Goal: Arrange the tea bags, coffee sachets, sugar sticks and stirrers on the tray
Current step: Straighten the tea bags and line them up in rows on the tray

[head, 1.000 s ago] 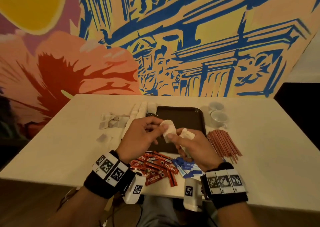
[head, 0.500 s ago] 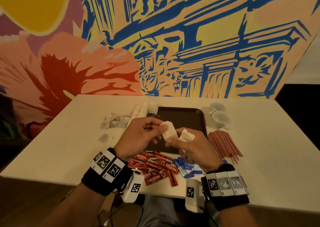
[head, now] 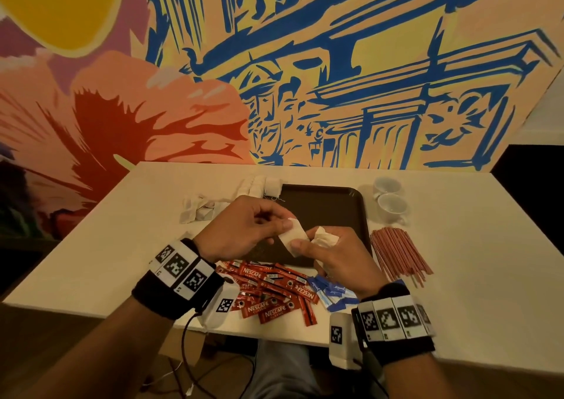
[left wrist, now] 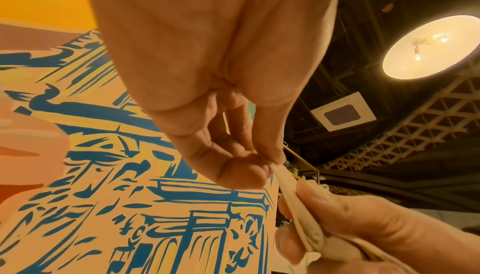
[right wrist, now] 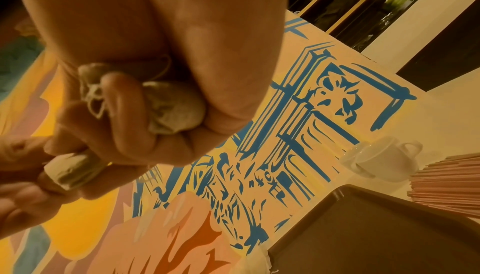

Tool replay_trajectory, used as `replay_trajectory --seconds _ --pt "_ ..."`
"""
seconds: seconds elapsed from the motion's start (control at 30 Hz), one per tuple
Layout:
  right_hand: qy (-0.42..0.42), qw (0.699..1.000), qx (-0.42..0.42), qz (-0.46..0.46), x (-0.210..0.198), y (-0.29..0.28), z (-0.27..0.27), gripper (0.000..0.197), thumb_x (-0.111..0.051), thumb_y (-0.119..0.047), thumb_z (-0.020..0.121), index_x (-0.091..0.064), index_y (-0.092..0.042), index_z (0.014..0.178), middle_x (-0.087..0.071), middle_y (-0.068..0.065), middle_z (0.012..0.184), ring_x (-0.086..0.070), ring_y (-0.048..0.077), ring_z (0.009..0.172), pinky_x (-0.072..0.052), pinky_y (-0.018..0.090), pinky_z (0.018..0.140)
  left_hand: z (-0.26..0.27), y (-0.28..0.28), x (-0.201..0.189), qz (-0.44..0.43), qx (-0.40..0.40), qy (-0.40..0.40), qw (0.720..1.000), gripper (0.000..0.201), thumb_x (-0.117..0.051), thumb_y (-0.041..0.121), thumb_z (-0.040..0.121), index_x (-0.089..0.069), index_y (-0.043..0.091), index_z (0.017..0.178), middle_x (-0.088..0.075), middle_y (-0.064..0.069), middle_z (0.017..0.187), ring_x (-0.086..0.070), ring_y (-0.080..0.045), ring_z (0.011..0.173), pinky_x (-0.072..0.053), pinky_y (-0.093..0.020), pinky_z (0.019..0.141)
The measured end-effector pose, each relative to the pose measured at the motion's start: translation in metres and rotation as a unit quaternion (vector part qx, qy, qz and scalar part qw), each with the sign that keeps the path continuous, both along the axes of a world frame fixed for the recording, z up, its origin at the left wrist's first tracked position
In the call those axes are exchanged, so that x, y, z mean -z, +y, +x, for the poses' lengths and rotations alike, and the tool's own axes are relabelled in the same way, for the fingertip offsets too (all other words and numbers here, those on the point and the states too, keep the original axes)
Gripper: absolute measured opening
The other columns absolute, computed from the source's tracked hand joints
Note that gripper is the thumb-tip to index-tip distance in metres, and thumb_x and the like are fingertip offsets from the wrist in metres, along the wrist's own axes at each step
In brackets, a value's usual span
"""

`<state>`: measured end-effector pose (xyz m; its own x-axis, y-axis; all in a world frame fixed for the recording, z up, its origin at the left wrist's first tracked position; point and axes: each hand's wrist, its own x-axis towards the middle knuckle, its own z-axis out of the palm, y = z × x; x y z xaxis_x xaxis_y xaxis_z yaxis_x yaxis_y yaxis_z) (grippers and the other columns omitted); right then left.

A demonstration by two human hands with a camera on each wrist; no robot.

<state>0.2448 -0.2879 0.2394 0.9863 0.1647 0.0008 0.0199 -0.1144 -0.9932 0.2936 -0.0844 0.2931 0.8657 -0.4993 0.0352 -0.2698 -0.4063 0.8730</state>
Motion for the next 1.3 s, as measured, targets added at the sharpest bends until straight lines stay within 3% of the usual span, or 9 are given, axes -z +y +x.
replay_trajectory --seconds 0.07,0.17,0.4,0.5,0.7,0.87,0.97,1.1,1.3 --pt "0.006 1.0 0.003 0.013 -0.001 0.001 0.002 0.017 -0.071 -0.023 0.094 -0.073 -0.007 0.099 -0.068 -0.004 0.064 -0.055 0.006 0.047 -0.04 0.017 0.044 0.006 0.003 -0.003 0.028 0.016 -0.013 0.999 0.015 -0.066 0.017 0.094 -0.074 0.01 0.105 -0.071 -0.001 0.086 -0.063 -0.003 0.066 -0.051 -0.017 0.063" --pt "0.018 0.998 0.051 0.032 -0.001 0.0 0.006 0.021 -0.065 -0.031 0.098 -0.075 -0.013 0.101 -0.076 0.003 0.084 -0.054 0.01 0.05 -0.039 0.017 0.041 0.023 0.015 -0.008 0.044 0.006 -0.049 0.998 0.008 -0.064 0.023 0.096 -0.071 0.02 0.099 -0.07 0.002 0.089 -0.066 -0.015 0.072 -0.057 -0.03 0.069" --pt "0.049 0.991 0.122 0.003 0.014 -0.008 0.018 0.033 -0.058 -0.046 0.099 -0.075 -0.018 0.095 -0.076 0.002 0.087 -0.054 0.013 0.052 -0.038 0.019 0.041 0.088 0.043 -0.009 0.095 -0.057 -0.084 0.99 0.011 -0.058 0.02 0.1 -0.064 0.011 0.1 -0.068 -0.009 0.097 -0.06 -0.004 0.068 -0.053 -0.017 0.06" --pt "0.077 0.99 0.116 -0.009 0.021 -0.008 0.024 0.034 -0.056 -0.051 0.096 -0.074 -0.022 0.097 -0.076 -0.002 0.088 -0.055 0.009 0.052 -0.039 0.02 0.041 0.121 0.054 0.016 0.152 -0.083 -0.067 0.983 0.015 -0.058 0.022 0.1 -0.064 0.009 0.103 -0.068 -0.009 0.097 -0.061 -0.012 0.071 -0.053 -0.019 0.058" --pt "0.096 0.987 0.129 -0.002 0.029 -0.005 0.033 0.033 -0.057 -0.045 0.099 -0.074 -0.017 0.095 -0.075 0.004 0.085 -0.055 0.006 0.049 -0.039 0.015 0.042 0.159 0.067 0.095 0.27 -0.076 0.006 0.96 0.009 -0.064 0.024 0.097 -0.068 0.017 0.099 -0.071 -0.002 0.096 -0.069 -0.023 0.088 -0.06 -0.037 0.07" --pt "0.109 0.984 0.144 -0.008 0.037 -0.001 0.035 0.038 -0.055 -0.046 0.1 -0.074 -0.013 0.091 -0.073 0.006 0.08 -0.054 0.009 0.05 -0.039 0.019 0.041 0.169 0.068 0.145 0.35 -0.044 0.051 0.935 0.005 -0.064 0.028 0.096 -0.067 0.024 0.095 -0.071 -0.002 0.099 -0.068 -0.023 0.085 -0.058 -0.033 0.066" --pt "0.124 0.981 0.147 -0.008 0.042 0.0 0.037 0.041 -0.054 -0.047 0.1 -0.073 -0.012 0.091 -0.072 0.006 0.078 -0.055 0.009 0.051 -0.04 0.02 0.042 0.179 0.066 0.159 0.381 -0.041 0.064 0.922 0.01 -0.063 0.028 0.096 -0.069 0.021 0.102 -0.068 -0.003 0.105 -0.066 -0.022 0.089 -0.055 -0.03 0.066" --pt "0.132 0.98 0.147 -0.011 0.046 0.0 0.04 0.042 -0.054 -0.047 0.1 -0.073 -0.011 0.091 -0.069 0.005 0.074 -0.055 0.011 0.052 -0.039 0.021 0.042 0.192 0.065 0.166 0.418 -0.057 0.043 0.905 0.015 -0.064 0.031 0.095 -0.071 0.022 0.106 -0.066 -0.001 0.112 -0.06 -0.021 0.102 -0.044 -0.028 0.079" --pt "0.136 0.98 0.147 -0.004 0.05 0.0 0.041 0.043 -0.054 -0.048 0.1 -0.073 -0.01 0.09 -0.068 0.004 0.072 -0.053 0.012 0.051 -0.038 0.023 0.043 0.207 0.058 0.163 0.448 -0.061 0.02 0.891 0.018 -0.064 0.026 0.095 -0.071 0.021 0.11 -0.067 -0.004 0.117 -0.061 -0.026 0.11 -0.047 -0.031 0.088"
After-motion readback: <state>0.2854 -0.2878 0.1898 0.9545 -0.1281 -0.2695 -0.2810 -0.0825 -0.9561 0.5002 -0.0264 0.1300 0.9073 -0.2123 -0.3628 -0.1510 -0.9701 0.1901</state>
